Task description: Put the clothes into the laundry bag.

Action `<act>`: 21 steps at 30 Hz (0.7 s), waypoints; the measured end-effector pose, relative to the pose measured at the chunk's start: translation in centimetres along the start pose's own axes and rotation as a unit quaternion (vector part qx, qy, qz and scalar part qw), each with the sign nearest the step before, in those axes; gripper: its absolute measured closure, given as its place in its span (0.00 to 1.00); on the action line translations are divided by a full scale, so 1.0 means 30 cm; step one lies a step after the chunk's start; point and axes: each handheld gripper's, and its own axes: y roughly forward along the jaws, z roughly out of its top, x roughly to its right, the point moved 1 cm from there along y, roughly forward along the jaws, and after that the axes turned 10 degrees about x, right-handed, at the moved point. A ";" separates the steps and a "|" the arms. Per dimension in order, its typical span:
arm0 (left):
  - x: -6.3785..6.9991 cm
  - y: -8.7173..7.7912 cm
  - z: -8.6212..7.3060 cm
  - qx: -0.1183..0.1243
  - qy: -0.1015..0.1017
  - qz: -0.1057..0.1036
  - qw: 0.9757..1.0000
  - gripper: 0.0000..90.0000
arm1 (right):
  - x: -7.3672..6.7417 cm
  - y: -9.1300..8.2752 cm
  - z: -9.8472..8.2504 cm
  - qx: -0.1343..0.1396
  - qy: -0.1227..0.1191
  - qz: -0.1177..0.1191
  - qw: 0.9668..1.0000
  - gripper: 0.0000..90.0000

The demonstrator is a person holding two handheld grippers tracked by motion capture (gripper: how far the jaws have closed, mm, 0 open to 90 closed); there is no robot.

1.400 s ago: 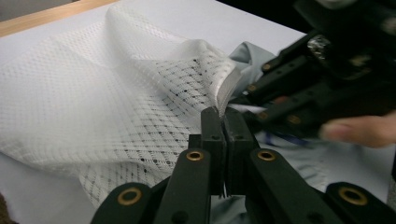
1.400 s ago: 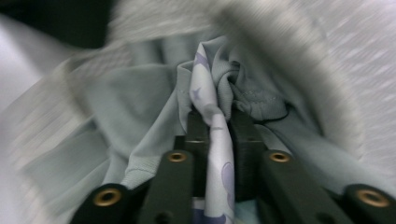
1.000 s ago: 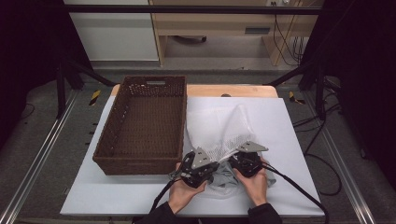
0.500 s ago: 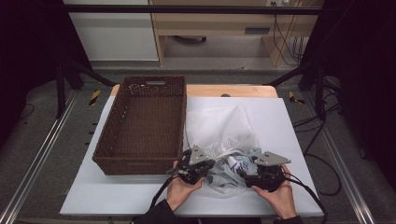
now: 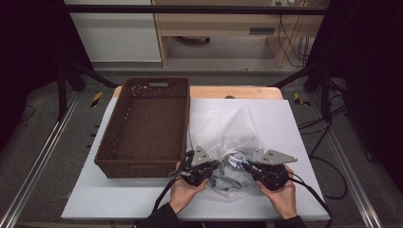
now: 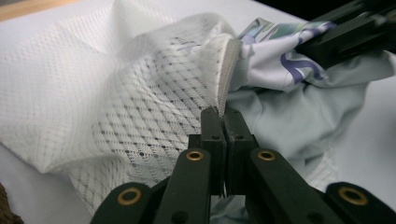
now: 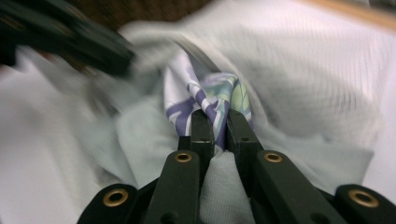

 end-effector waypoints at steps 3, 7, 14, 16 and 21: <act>0.001 -0.030 0.035 0.018 -0.003 -0.002 1.000 0.99 | -0.048 0.049 0.045 0.004 -0.007 0.022 1.000 0.93; -0.002 -0.039 0.043 0.021 -0.010 -0.006 1.000 0.99 | -0.047 0.153 0.022 -0.015 0.012 0.010 1.000 0.93; 0.010 -0.004 0.009 0.000 -0.004 -0.012 1.000 0.99 | -0.023 0.290 -0.059 -0.052 0.013 -0.068 0.996 0.91; 0.018 0.006 -0.003 -0.007 0.002 -0.010 1.000 0.99 | -0.025 0.279 -0.057 -0.048 0.017 -0.066 0.997 0.90; 0.014 0.022 -0.035 -0.023 0.010 -0.003 1.000 0.99 | -0.030 0.175 -0.013 -0.039 0.000 -0.026 0.999 0.71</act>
